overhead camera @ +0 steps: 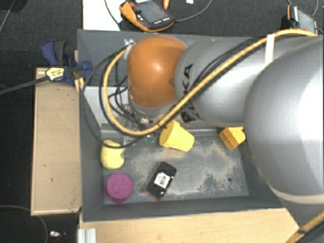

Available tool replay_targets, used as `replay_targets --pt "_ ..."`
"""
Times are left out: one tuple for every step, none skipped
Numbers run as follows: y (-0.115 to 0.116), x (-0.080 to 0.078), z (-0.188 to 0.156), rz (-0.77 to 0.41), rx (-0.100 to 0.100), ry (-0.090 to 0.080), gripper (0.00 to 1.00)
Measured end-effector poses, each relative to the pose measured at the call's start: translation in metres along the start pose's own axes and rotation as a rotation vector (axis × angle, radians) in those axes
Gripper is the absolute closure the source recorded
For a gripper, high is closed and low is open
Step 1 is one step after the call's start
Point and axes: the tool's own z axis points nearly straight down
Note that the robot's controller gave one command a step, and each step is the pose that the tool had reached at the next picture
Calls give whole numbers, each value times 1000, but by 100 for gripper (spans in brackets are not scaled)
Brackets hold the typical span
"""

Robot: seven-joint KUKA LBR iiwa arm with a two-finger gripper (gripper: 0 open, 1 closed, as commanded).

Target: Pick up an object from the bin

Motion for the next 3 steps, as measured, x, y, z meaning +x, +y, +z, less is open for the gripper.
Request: replay_targets --pt "0 0 0 0 0 0 0" --pt "20 -9 65 -186 0 1 0" --pt "18 -2 65 -190 0 3 0"
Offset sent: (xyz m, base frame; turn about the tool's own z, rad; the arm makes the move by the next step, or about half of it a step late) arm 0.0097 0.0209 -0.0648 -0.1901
